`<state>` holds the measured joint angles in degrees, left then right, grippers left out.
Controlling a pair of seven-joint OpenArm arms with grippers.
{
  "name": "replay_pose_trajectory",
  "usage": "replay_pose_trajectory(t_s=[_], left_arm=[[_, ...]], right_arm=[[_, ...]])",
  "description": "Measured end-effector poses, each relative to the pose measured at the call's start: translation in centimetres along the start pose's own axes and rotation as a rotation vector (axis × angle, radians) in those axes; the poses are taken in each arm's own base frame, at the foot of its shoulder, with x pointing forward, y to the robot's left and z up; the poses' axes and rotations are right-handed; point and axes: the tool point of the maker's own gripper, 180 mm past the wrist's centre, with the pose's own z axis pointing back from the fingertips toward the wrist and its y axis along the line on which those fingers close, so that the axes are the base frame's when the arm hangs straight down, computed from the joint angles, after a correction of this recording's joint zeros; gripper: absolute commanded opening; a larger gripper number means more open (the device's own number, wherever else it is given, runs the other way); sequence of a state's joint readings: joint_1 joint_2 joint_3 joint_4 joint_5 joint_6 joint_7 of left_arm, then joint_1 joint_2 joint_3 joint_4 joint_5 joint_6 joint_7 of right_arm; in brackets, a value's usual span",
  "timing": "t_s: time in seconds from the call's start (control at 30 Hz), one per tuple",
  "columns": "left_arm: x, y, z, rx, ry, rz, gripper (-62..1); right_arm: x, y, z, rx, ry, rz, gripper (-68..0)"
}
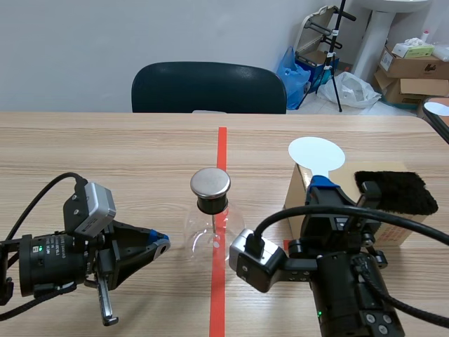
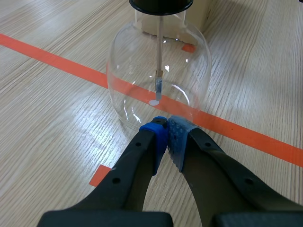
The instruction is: Do the electroscope experiment
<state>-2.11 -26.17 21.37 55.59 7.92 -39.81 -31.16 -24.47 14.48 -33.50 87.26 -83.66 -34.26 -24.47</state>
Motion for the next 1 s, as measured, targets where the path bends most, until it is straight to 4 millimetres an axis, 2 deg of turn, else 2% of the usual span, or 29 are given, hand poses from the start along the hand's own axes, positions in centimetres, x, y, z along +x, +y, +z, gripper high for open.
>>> replay_pose_trajectory(t_s=[0.73, 1.0], left_arm=[[0.0, 0.0, 0.0, 0.000, 0.000, 0.000, -57.5], [0.0, 0.0, 0.0, 0.000, 0.000, 0.000, -57.5]], right_arm=[[0.0, 0.0, 0.0, 0.000, -0.001, 0.000, -66.5], [2.2, 0.0, 0.1, 0.000, -0.121, 0.000, -66.5]])
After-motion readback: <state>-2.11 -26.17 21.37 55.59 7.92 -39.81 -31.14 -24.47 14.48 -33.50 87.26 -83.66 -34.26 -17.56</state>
